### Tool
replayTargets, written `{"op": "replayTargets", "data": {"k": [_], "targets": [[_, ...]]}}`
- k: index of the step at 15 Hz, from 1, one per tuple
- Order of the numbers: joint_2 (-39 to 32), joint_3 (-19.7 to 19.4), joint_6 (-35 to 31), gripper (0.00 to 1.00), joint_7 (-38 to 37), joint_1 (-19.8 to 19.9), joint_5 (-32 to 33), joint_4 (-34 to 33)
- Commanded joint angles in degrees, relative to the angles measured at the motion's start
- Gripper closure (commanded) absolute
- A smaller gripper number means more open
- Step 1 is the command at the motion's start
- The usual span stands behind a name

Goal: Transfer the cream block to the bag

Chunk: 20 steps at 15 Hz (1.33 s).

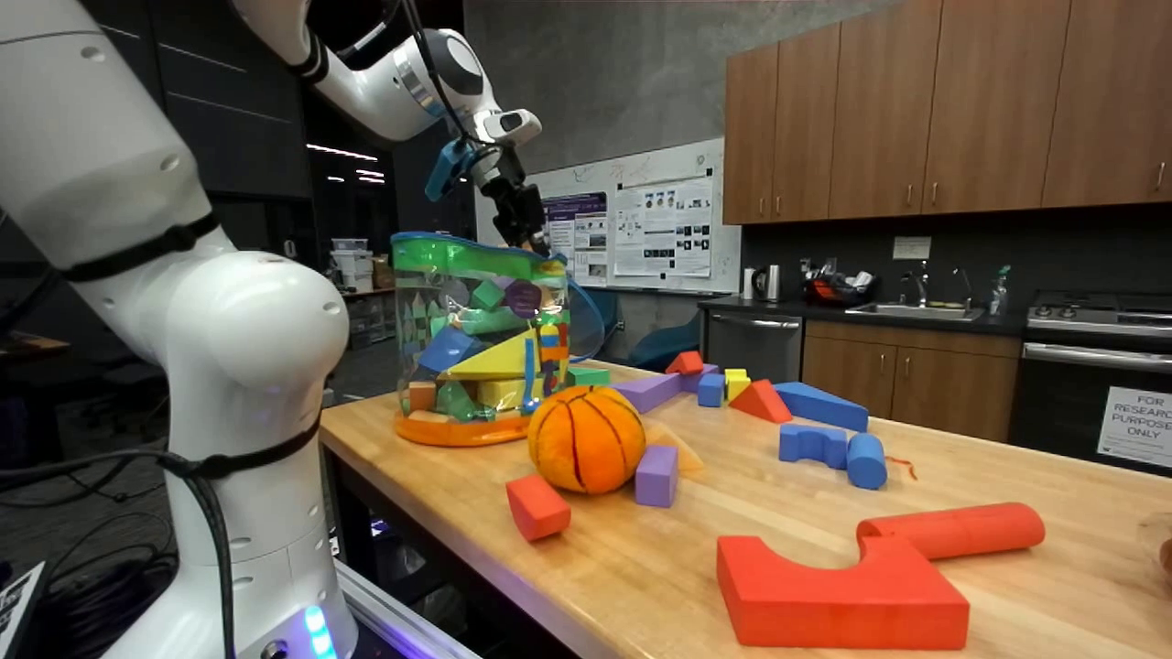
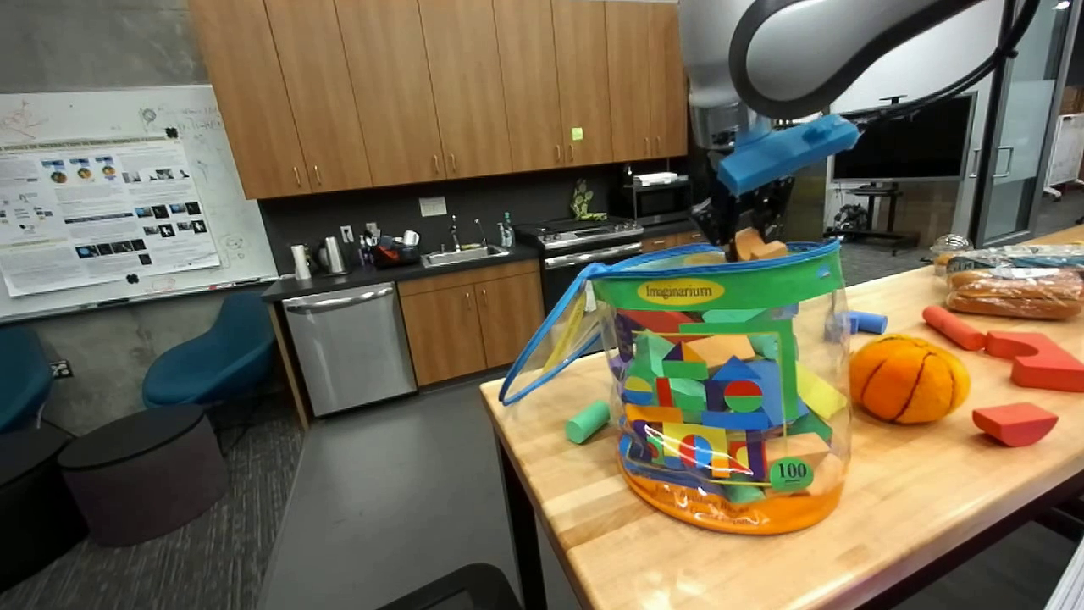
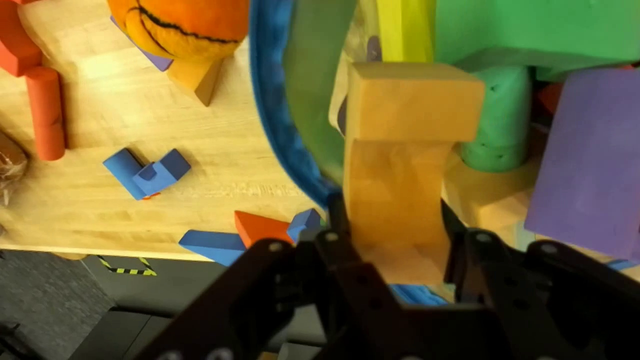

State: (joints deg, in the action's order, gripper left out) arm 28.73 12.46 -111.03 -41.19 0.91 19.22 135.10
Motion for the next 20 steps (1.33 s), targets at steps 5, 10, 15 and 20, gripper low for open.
{"op": "replayTargets", "data": {"k": [5,10,15,20], "targets": [[0.1,0.1,-1.1,0.35,0.0,0.0,0.7,1.0],[0.1,0.1,-1.1,0.33,0.0,0.0,0.7,1.0],[0.1,0.1,-1.1,0.33,0.0,0.0,0.7,1.0],[0.1,0.1,-1.1,0.33,0.0,0.0,0.7,1.0]]}}
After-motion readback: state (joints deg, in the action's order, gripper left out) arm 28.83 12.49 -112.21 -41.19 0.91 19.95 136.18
